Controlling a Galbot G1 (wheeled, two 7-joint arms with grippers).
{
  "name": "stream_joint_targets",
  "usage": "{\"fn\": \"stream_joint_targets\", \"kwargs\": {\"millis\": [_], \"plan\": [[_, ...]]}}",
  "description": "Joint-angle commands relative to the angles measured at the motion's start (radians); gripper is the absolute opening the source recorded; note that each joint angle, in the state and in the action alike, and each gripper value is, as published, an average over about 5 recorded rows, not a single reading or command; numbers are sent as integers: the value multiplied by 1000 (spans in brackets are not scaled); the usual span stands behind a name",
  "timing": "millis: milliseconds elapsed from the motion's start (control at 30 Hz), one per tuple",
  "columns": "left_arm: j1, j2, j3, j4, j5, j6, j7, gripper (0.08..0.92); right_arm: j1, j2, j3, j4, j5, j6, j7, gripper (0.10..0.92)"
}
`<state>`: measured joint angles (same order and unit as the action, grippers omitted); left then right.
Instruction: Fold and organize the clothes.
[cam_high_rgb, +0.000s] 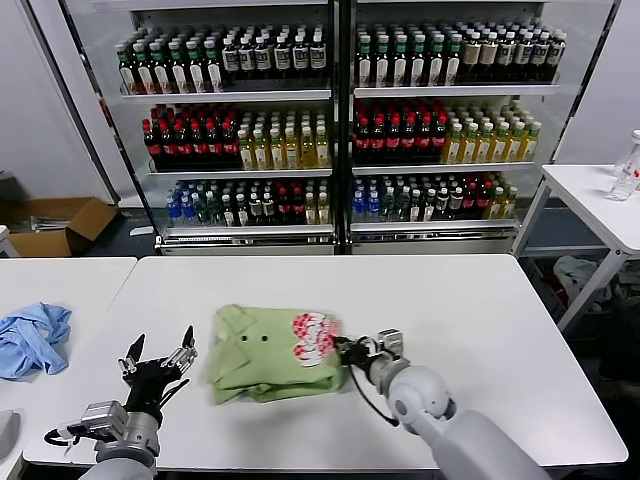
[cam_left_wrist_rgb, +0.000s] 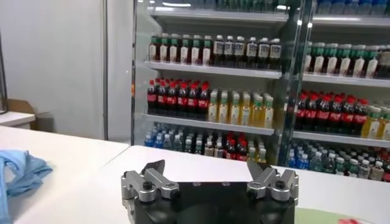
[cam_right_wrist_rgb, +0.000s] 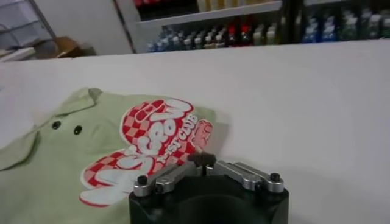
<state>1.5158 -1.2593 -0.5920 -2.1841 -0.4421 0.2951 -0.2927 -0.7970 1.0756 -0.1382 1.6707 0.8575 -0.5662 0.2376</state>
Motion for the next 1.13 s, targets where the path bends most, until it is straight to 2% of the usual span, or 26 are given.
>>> {"fn": "stream_joint_targets", "kwargs": {"millis": [33, 167, 300, 400, 533, 667, 1067, 1133], "plan": [[11, -4, 13, -10, 7, 4, -1, 823, 6, -231, 205, -24, -129, 27, -87, 119], [14, -10, 26, -19, 13, 8, 0, 823, -10, -243, 270, -27, -214, 80, -98, 106], [18, -17, 36, -26, 25, 9, 5, 822, -91, -224, 299, 63, -275, 224, -14, 109], [25, -21, 40, -39, 35, 8, 11, 823, -192, -206, 332, 139, -376, 342, 32, 155], [43, -25, 47, -68, 57, 3, 25, 823, -345, -195, 406, 237, -495, 466, 53, 266], [70, -32, 55, -106, 93, -15, 51, 822, -476, -182, 518, 348, -535, 539, 57, 388], [101, -52, 62, -169, 112, 9, 67, 823, -730, -127, 667, 526, -573, 583, 60, 733], [100, -53, 62, -170, 112, 13, 67, 823, -742, -121, 672, 537, -573, 582, 60, 758]]}}
